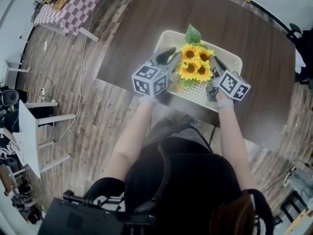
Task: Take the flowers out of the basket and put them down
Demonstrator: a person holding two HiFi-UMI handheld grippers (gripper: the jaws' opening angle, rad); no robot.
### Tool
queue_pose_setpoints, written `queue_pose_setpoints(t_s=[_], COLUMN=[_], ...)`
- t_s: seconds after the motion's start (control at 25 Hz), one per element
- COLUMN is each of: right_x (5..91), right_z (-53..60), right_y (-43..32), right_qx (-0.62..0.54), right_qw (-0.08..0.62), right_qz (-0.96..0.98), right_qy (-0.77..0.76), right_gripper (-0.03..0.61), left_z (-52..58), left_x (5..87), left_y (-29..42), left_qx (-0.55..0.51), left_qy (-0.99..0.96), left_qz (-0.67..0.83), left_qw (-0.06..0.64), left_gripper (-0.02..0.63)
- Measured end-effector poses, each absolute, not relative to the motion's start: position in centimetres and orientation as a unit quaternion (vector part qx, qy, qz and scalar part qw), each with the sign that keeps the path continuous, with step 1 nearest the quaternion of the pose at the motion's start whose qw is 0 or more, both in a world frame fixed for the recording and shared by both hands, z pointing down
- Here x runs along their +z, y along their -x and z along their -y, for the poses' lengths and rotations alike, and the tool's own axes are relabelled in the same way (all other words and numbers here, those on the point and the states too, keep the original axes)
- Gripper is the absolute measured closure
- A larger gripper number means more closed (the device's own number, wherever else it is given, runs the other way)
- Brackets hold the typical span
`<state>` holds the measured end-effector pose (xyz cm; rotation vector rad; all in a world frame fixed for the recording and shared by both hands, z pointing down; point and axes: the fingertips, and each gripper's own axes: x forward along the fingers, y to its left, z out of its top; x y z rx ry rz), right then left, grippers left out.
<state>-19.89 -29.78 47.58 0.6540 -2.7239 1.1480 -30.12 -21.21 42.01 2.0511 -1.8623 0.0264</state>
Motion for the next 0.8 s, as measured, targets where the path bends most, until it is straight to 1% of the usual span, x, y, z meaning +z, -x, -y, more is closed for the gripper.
queue_pose_setpoints(t_s=[0.24,0.32,0.44,0.56,0.8], right_x=[47.4,47.4,47.6,47.5,47.3], right_z=[30.0,30.1,30.1,29.9,29.9], right_y=[19.1,19.1,18.8,18.6,18.5], right_qx=[0.374,0.375,0.374,0.372,0.377], right_qw=[0.051,0.049,0.046,0.045,0.042], right_qz=[0.895,0.894,0.893,0.893,0.888], right_qy=[-0.236,-0.240,-0.246,-0.250,-0.259], right_gripper=[0.572,0.572,0.572,0.572,0.572], left_z=[22.3,22.7,23.4,23.8,24.6], left_x=[42.3,42.6,43.2,43.5,44.6], left_y=[30.2,30.2,30.0,29.9,30.2], left_qx=[0.016,0.016,0.014,0.008,-0.031], left_qy=[-0.740,-0.745,-0.753,-0.757,-0.753], left_qz=[0.647,0.637,0.623,0.614,0.604], left_qw=[0.186,0.196,0.212,0.221,0.261], left_gripper=[0.506,0.506,0.477,0.468,0.466])
